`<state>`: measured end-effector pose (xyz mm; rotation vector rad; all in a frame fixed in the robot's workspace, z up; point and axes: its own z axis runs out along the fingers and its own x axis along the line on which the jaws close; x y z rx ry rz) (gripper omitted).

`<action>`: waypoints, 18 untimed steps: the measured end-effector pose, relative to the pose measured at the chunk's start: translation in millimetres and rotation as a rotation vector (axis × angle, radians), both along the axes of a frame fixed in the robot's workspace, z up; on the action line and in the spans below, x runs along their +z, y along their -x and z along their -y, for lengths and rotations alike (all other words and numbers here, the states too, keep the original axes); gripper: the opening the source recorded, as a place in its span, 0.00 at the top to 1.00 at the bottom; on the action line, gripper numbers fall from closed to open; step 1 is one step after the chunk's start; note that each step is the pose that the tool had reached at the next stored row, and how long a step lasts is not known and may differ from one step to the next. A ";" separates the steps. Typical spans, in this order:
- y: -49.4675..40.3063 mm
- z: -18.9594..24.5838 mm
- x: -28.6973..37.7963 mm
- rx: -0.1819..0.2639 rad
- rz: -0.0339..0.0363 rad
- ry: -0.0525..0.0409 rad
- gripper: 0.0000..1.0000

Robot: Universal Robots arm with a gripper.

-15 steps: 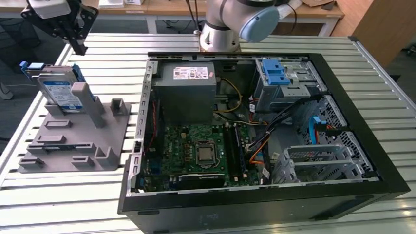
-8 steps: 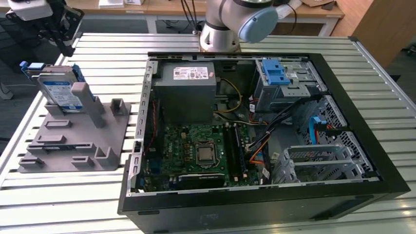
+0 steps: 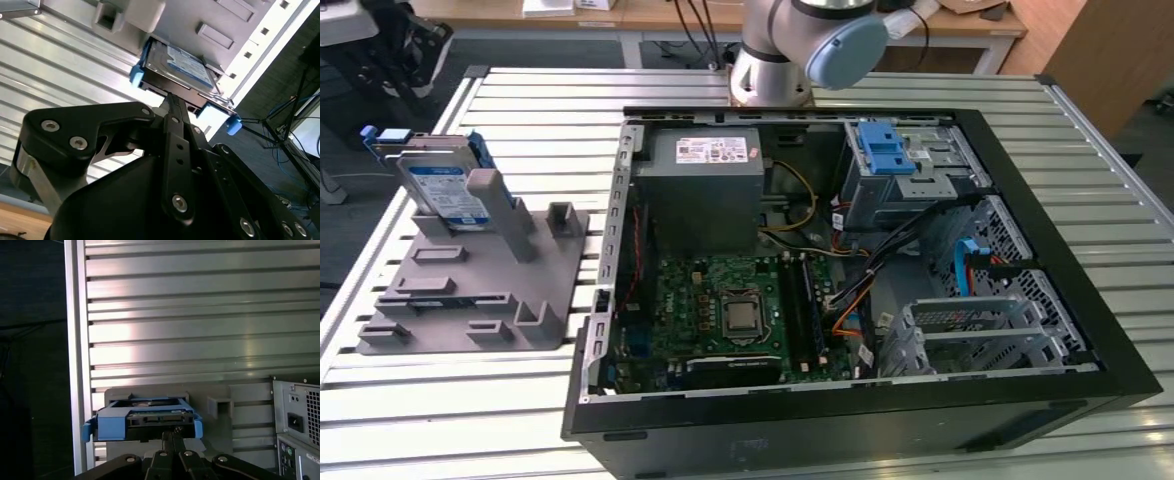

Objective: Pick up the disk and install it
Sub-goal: 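Reach for the disk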

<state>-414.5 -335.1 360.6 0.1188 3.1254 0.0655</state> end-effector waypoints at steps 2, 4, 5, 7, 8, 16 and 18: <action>8.4 0.0 -0.6 0.000 -0.0003 0.0000 0.89; 15.6 0.0 -1.0 0.000 -0.0005 0.0001 0.89; 18.6 0.0 -1.2 0.000 -0.0005 0.0000 0.89; 24.8 0.0 -1.6 0.000 -0.0004 0.0000 0.89; 27.5 0.0 -1.7 0.000 -0.0005 0.0000 0.89; 29.8 0.0 -1.8 0.000 -0.0005 0.0000 0.89; 29.9 0.0 -1.8 0.000 -0.0005 0.0000 0.89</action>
